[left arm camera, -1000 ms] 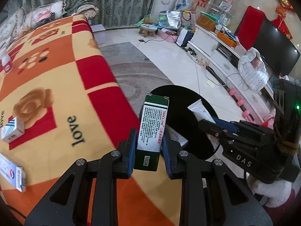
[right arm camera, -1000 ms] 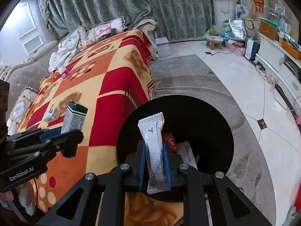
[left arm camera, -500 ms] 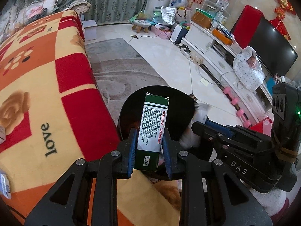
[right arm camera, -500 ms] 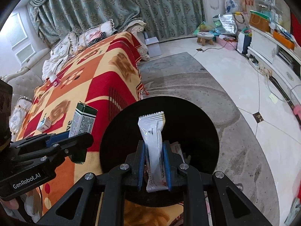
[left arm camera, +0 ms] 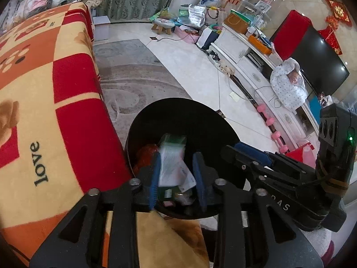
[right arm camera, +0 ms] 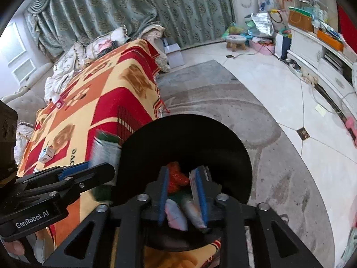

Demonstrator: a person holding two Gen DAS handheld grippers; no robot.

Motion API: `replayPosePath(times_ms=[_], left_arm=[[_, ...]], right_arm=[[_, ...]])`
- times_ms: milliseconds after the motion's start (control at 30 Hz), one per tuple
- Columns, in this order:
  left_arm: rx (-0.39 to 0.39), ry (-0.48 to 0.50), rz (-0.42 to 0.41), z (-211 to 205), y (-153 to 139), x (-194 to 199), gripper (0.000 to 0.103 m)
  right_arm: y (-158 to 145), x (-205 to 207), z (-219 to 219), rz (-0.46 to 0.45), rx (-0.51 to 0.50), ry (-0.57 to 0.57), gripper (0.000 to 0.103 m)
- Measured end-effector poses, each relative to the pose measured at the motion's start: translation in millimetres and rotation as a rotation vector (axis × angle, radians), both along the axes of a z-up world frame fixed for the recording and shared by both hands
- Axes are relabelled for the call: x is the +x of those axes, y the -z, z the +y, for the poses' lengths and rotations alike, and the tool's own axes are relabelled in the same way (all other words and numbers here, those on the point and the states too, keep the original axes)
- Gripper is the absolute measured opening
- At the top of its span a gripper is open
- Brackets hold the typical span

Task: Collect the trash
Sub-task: 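Carry green box and white wrapper over the black bin and open both tools, then move both open tools back to the medicine boxes on the blanket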

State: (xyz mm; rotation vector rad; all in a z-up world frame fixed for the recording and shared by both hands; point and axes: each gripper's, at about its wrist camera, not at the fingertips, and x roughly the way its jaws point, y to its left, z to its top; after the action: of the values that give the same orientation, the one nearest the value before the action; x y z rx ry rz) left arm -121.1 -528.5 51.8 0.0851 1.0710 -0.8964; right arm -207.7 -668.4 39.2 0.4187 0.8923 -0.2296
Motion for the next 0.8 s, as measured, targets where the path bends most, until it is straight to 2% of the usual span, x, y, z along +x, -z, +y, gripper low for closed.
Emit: replayPosePath(times_ms=[33, 67, 200, 367, 800], left_arm=[[-0.004, 0.0, 0.005, 0, 0, 0, 0.046], [-0.008, -0.004, 0.008, 1, -1, 1, 0.048], [-0.004, -0.021, -0.001, 8, -4, -1, 0.048], [0.038, -0.08, -0.023, 30, -2, 1, 0.048], [0.089, -0.218, -0.049, 104, 1, 17, 0.048]], right_arm=[[0, -1, 0, 0.002, 0.003, 0.005, 0.03], [0, -3, -1, 0.0, 0.006, 0.007, 0.031], [-2, -8, 0, 0.002, 0.007, 0.01, 0.035], [-2, -9, 9, 0.004, 0.009, -0.005, 0.037], [-8, 9, 61, 0.008, 0.01, -0.116, 0.039]])
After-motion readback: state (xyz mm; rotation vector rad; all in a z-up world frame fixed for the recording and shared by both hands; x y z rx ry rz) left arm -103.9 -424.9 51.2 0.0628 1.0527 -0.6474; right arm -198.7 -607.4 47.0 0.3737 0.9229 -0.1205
